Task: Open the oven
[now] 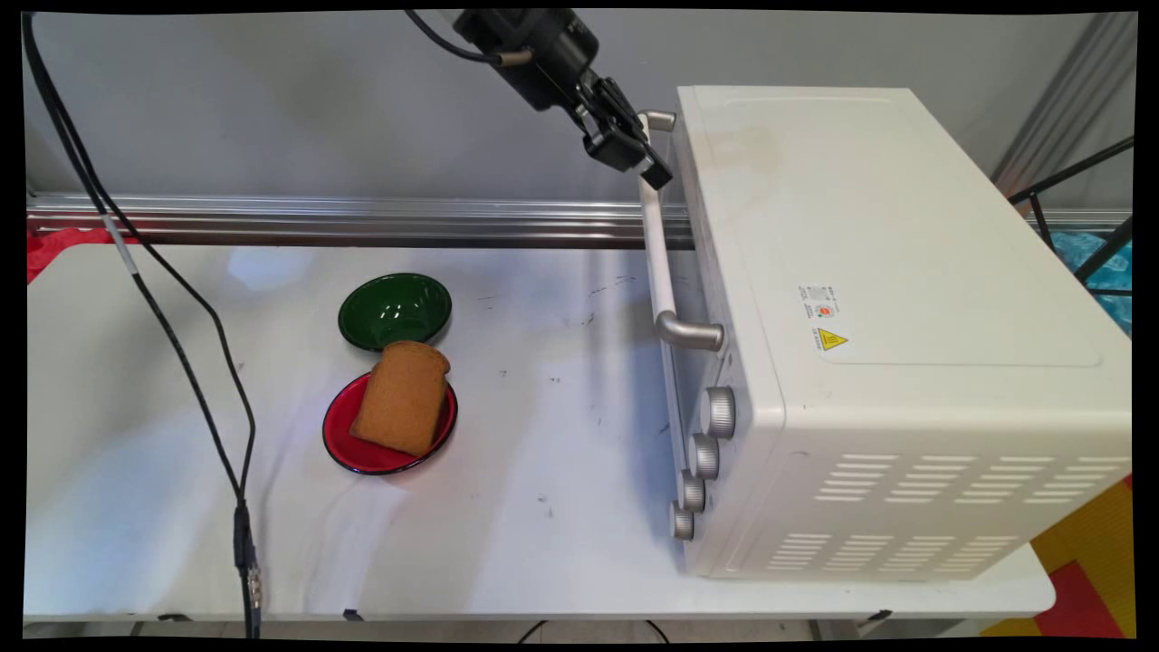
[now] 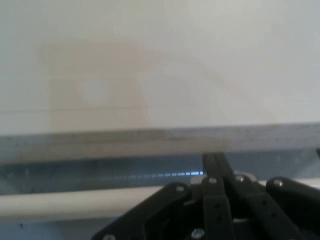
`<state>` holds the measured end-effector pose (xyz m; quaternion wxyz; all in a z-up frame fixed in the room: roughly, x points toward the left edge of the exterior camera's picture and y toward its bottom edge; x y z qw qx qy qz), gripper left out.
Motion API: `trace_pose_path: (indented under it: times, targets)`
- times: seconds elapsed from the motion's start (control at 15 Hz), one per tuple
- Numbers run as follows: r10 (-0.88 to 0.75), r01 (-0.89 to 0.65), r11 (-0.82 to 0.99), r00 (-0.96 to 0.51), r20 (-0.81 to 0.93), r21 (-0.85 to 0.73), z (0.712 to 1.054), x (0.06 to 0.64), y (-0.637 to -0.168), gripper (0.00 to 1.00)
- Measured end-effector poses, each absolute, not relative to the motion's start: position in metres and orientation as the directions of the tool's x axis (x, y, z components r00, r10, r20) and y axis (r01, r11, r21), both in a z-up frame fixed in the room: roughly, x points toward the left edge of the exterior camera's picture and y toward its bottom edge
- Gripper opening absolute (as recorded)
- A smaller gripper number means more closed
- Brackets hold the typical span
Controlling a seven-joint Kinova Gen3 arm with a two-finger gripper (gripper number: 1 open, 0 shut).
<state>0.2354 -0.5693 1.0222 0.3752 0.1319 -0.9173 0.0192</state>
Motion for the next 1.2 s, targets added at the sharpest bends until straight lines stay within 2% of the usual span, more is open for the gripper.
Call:
trace_pose_path:
  times: [1.2]
  targets:
    - [-0.206, -0.286, 0.958, -0.685, 0.699, 0.001, 0.982, 0.219, -0.574, 0.00]
